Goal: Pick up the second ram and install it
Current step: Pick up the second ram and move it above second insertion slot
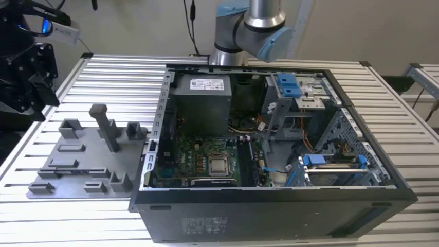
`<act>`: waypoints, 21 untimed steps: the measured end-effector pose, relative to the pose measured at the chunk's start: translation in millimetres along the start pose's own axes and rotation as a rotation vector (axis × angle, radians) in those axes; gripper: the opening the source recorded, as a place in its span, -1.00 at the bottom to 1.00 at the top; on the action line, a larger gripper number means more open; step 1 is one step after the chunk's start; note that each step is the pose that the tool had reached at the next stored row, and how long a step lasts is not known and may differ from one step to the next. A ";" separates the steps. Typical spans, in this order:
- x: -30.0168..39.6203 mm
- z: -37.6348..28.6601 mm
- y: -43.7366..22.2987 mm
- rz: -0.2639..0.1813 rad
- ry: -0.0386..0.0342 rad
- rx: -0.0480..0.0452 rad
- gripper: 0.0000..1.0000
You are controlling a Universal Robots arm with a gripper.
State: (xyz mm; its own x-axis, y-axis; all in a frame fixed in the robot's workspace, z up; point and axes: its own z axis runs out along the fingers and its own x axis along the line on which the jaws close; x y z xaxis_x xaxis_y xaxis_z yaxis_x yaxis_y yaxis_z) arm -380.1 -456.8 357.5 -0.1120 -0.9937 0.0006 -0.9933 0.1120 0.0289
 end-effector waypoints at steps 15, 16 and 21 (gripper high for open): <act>0.0 13.9 -0.4 0.000 0.0000 0.0000 -0.04; 0.0 14.8 -0.4 0.000 0.0000 0.0000 -0.04; 0.0 19.4 -0.6 0.000 0.0001 -0.0001 -0.04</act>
State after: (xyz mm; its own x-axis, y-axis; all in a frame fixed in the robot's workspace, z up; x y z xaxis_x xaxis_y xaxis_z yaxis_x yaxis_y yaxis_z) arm -380.1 -456.8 338.1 -0.1120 -0.9937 0.0006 -0.9933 0.1120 0.0290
